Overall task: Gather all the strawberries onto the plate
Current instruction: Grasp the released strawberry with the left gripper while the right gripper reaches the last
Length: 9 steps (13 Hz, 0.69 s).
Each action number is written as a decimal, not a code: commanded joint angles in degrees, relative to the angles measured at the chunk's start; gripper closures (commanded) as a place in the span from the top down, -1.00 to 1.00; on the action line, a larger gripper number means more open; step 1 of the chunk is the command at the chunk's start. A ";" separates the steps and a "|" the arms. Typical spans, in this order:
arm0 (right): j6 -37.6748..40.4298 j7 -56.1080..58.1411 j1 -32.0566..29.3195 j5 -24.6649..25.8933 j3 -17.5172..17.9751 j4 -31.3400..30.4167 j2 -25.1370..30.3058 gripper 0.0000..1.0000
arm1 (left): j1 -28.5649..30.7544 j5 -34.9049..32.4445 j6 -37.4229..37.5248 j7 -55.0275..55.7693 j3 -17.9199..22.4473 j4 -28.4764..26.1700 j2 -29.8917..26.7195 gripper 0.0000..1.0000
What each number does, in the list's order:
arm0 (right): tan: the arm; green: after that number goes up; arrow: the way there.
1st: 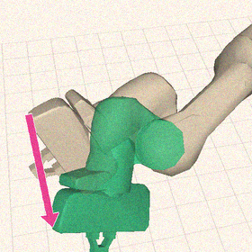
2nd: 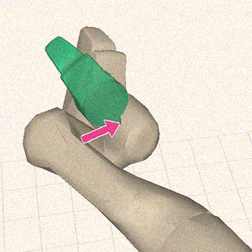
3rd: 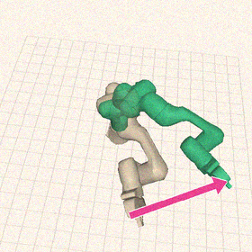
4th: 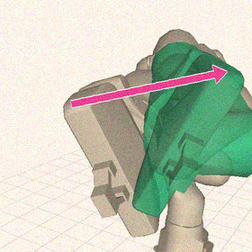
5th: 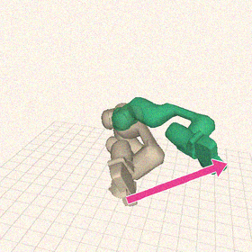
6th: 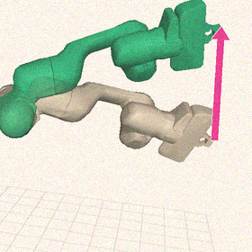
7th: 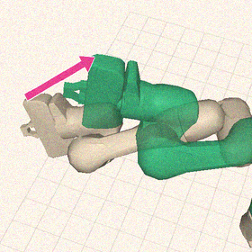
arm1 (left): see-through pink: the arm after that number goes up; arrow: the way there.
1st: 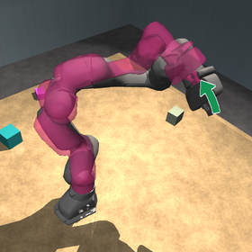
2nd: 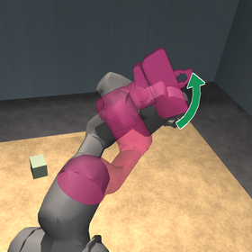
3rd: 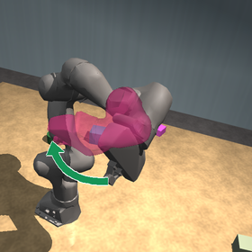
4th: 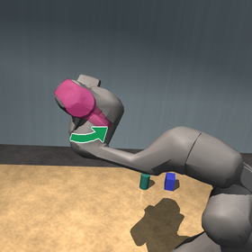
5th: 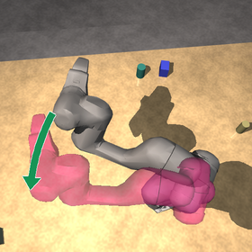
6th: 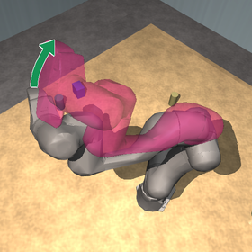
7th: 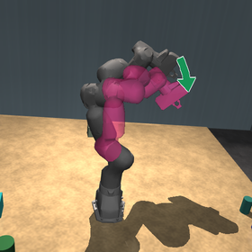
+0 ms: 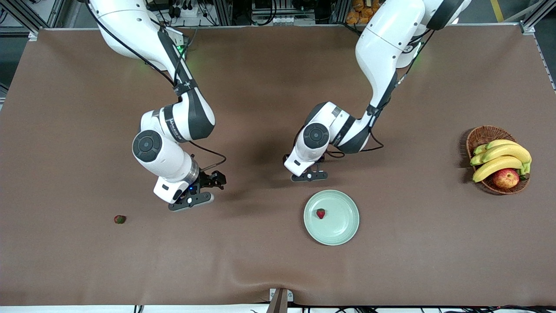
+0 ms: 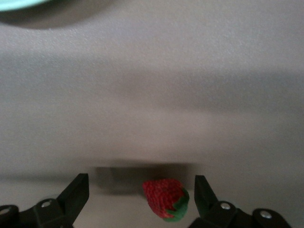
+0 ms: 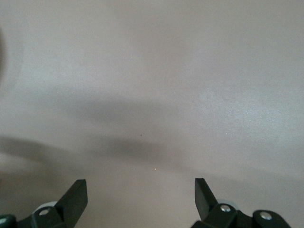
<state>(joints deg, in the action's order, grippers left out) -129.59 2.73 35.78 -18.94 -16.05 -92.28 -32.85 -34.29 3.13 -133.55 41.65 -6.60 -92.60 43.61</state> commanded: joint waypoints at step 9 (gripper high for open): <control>0.04 4.92 -2.82 0.31 0.41 -0.62 -0.55 1.00 | -1.65 0.56 -1.10 0.53 0.27 1.81 0.60 0.28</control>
<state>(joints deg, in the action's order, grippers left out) -129.57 6.76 33.61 -18.92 -16.33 -92.57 -33.26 -34.81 3.13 -134.24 41.68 -6.62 -92.09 43.70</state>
